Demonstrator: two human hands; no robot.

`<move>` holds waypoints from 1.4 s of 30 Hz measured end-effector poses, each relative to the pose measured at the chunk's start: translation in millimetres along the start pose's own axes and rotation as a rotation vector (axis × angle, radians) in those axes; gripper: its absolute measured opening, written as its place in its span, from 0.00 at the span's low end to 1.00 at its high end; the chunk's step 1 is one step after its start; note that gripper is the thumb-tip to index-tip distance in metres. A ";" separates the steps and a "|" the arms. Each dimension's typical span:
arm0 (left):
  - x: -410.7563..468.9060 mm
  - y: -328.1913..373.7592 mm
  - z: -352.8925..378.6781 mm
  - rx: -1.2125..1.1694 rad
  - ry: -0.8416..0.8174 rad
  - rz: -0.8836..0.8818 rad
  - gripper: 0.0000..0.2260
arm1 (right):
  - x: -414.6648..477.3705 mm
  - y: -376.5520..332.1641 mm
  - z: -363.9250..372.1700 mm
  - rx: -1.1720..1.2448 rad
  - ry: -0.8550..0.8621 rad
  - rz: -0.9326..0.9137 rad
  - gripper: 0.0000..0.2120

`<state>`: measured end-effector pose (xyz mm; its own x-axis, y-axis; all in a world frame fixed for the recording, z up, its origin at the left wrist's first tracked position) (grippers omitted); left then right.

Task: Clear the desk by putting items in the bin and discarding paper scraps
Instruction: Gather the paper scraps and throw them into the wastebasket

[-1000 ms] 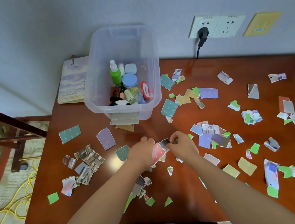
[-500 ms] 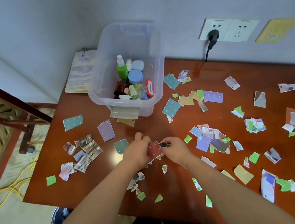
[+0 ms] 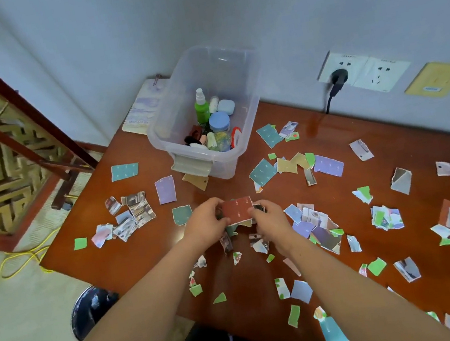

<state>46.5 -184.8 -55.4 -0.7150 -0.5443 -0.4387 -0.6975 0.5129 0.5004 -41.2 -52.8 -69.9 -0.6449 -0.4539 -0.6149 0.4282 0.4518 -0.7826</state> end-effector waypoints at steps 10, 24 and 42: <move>-30.2 -11.5 -19.3 -0.373 0.017 -0.193 0.08 | -15.4 -20.8 23.3 0.042 -0.109 -0.018 0.08; -79.4 -132.5 -96.5 -0.620 0.118 -0.382 0.11 | -37.1 -32.8 179.1 0.094 -0.265 -0.026 0.10; -149.3 -465.0 -183.7 -0.921 0.341 -0.703 0.08 | -48.2 29.5 532.2 -0.165 -0.503 0.120 0.10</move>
<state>486.3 -464.0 -85.5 -0.0465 -0.7328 -0.6789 -0.5345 -0.5559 0.6366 339.4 -426.3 -114.9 -0.1977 -0.6850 -0.7012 0.3494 0.6191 -0.7033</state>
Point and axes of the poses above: each hand's wrist, its own x-axis towards the middle knuckle, its own z-axis out of the palm, y = z × x, the point moved 7 cm from there along x, towards the middle knuckle, and after that the axes turned 10 degrees about x, right-handed, at the moved point
